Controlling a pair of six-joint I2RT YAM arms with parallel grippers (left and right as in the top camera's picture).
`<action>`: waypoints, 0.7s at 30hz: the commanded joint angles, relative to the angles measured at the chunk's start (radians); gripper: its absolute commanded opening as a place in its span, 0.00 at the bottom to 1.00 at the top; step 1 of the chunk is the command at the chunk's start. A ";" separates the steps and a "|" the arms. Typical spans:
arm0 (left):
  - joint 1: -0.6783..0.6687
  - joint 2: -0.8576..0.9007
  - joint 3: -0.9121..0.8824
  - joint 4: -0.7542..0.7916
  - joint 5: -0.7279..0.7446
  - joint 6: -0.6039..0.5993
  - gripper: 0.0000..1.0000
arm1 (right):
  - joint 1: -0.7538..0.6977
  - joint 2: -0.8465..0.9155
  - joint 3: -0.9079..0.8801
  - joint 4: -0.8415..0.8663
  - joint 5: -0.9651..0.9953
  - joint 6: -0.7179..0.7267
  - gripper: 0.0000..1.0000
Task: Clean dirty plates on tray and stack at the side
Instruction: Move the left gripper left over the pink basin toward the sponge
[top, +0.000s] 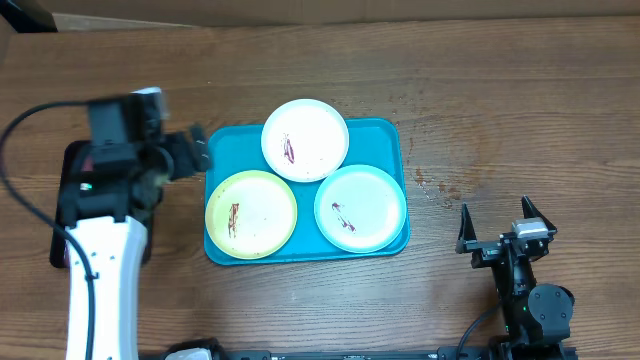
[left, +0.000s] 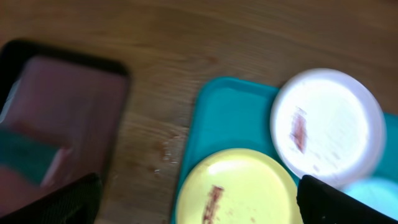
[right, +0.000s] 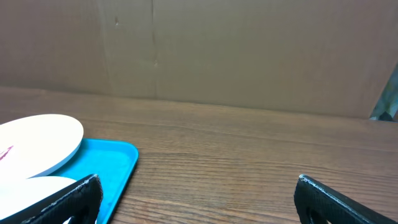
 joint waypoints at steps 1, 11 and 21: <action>0.171 0.015 0.026 0.006 -0.050 -0.257 1.00 | -0.001 -0.006 -0.011 0.006 -0.006 0.000 1.00; 0.543 0.140 0.025 -0.037 0.199 -0.446 1.00 | -0.001 -0.006 -0.011 0.006 -0.006 0.000 1.00; 0.552 0.378 0.024 0.049 0.097 -0.551 1.00 | -0.001 -0.006 -0.011 0.006 -0.006 0.000 1.00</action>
